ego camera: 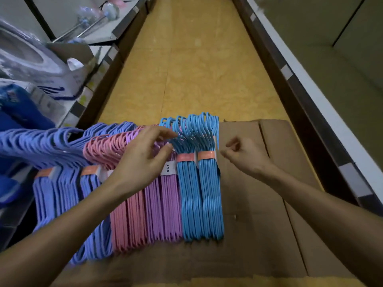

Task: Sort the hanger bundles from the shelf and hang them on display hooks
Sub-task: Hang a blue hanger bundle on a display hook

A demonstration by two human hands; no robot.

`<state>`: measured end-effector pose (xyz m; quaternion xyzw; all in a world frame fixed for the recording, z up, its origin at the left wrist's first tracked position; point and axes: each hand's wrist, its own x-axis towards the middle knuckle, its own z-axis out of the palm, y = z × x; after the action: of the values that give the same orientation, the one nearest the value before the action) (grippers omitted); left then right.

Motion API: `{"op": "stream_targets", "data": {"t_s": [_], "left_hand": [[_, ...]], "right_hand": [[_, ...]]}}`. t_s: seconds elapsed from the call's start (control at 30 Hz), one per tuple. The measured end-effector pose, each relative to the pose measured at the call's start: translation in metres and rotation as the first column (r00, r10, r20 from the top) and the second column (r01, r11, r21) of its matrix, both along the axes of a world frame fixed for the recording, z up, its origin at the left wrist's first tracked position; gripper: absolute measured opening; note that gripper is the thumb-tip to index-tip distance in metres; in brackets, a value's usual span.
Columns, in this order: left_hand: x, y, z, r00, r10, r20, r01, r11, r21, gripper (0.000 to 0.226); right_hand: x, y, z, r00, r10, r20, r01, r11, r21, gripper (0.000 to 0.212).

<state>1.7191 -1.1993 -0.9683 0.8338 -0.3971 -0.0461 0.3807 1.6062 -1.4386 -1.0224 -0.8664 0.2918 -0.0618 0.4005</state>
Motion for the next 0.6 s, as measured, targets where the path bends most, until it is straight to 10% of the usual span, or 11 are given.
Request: {"op": "stream_targets", "data": {"t_s": [0.23,0.6], "left_hand": [[0.019,-0.047,0.006,0.954,-0.125,0.274,0.066,0.975,0.214,0.05],[0.03,-0.066,-0.009,0.936,-0.263,0.236,0.127,0.875,0.467,0.067]], "right_hand": [[-0.031,0.037,-0.055,0.988,-0.104,-0.111,0.152,0.73,0.666,0.019],[-0.017,0.07,-0.085,0.973,-0.193,-0.125,0.189,0.364,0.912,0.032]]}}
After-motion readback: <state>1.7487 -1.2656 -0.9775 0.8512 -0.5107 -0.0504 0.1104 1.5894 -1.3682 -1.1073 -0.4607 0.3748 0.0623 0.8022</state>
